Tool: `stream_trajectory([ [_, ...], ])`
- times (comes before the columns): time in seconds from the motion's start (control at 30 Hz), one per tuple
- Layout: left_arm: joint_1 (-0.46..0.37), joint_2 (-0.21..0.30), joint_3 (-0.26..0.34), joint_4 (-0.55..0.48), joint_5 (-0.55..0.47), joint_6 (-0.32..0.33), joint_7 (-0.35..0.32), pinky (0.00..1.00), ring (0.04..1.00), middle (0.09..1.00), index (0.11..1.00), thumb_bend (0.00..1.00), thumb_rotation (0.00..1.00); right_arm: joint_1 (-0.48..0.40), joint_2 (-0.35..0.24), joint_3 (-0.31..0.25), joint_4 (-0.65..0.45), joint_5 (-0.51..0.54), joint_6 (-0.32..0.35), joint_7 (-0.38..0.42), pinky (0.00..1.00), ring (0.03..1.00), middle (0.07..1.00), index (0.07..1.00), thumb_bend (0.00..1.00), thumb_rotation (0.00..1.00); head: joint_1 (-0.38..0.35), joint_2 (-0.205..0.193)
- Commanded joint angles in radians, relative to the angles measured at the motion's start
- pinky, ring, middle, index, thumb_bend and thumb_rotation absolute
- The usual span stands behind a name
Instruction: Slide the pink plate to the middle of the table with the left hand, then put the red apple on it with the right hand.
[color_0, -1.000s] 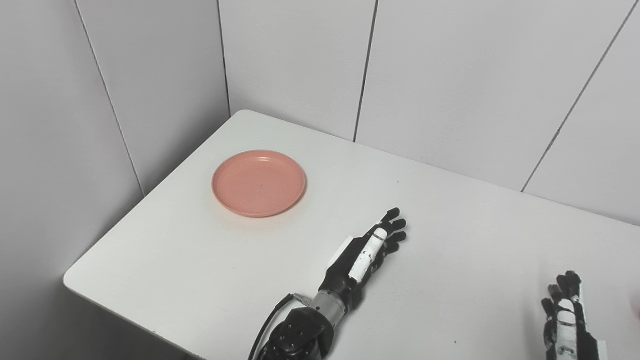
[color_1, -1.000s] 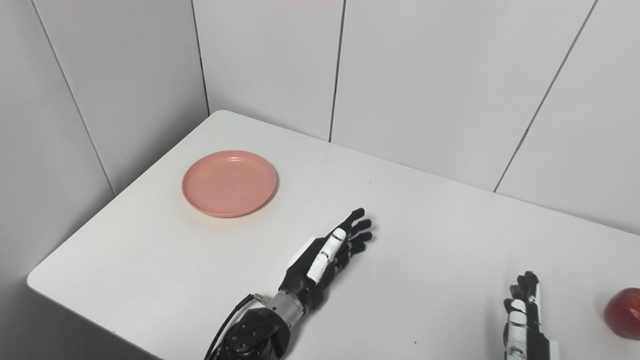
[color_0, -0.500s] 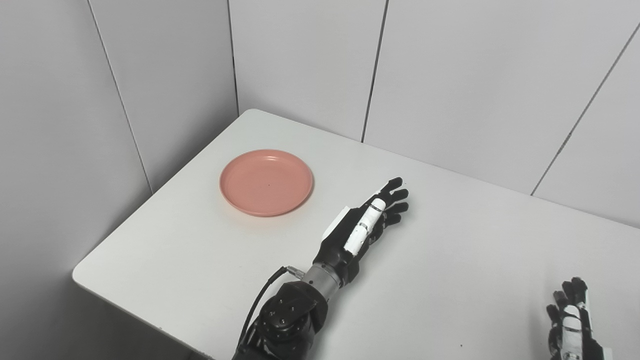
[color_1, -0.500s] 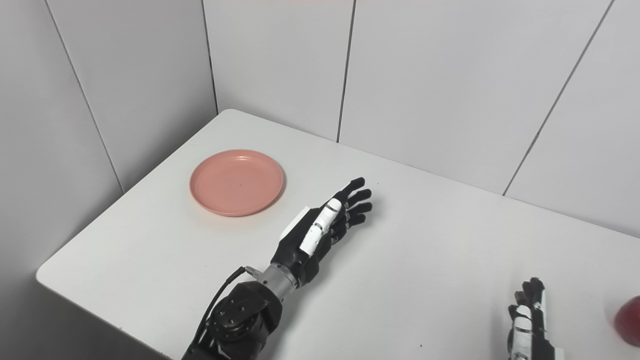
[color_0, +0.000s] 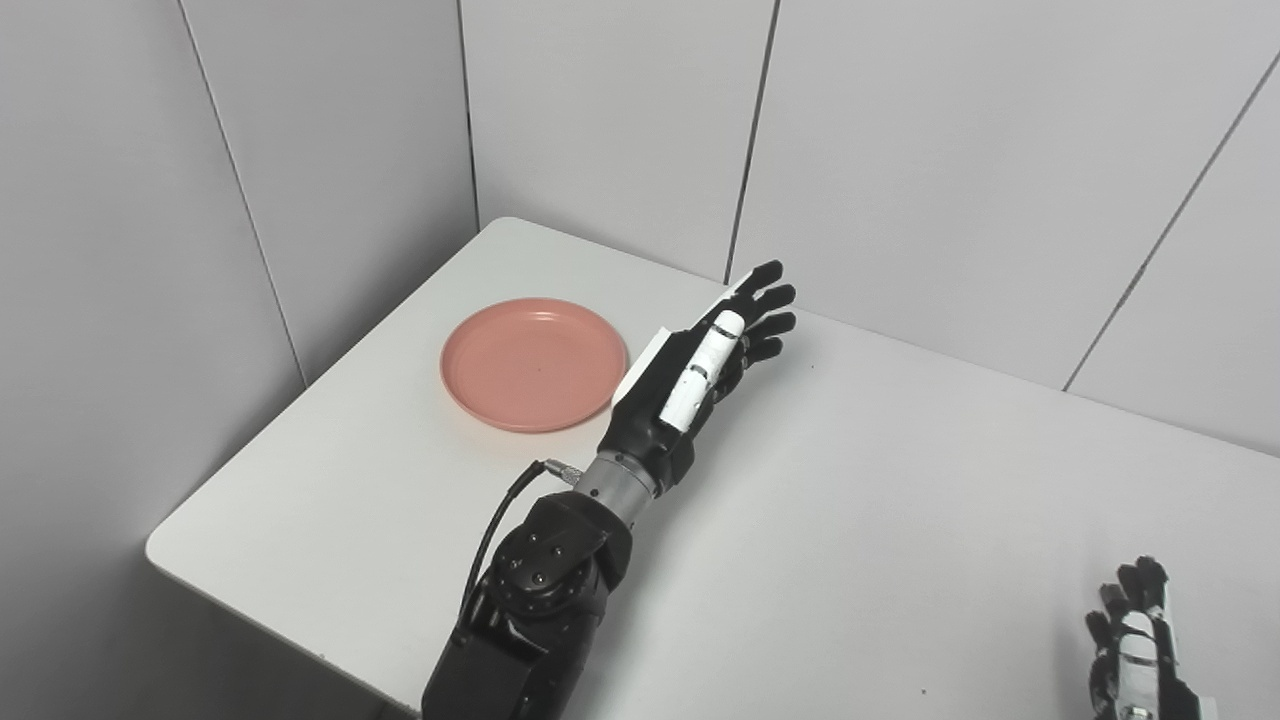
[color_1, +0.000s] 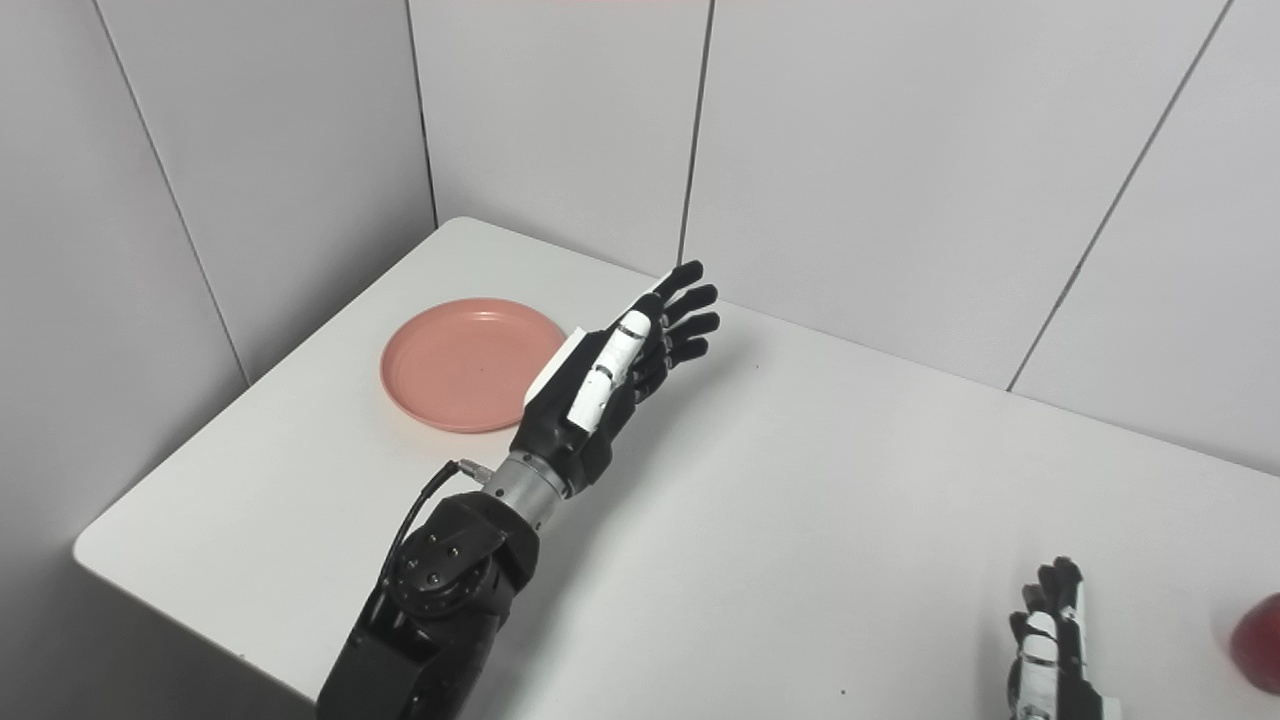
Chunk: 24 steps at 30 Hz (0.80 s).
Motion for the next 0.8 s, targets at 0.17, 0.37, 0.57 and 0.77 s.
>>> stream_trajectory([
  [0.17,-0.129,0.062,0.070,-0.004,-0.018,-0.004,0.013,0.93,0.922,0.938,0.925,0.42,1.00,-0.013,0.008,0.001,-0.031,0.007,0.018,0.003,1.00,1.000,1.000,1.000,0.00,1.00,0.002,-0.001],
  [0.37,-0.193,0.097,0.128,0.006,-0.043,0.030,0.032,0.93,0.925,0.936,0.919,0.42,1.00,-0.014,0.010,-0.001,-0.025,0.008,0.004,0.003,1.00,1.000,1.000,1.000,0.00,1.00,-0.001,-0.001],
  [0.57,-0.246,0.148,0.184,0.055,-0.058,0.025,0.049,0.91,0.920,0.926,0.910,0.38,1.00,-0.015,0.004,-0.002,-0.026,0.013,0.005,0.009,1.00,1.000,1.000,1.000,0.00,1.00,0.000,-0.003],
  [0.77,-0.291,0.199,0.239,0.130,-0.088,0.003,0.040,0.90,0.919,0.929,0.912,0.40,1.00,-0.015,0.001,-0.008,-0.026,0.007,0.018,0.006,1.00,1.000,1.000,1.000,0.00,1.00,0.008,-0.005],
])
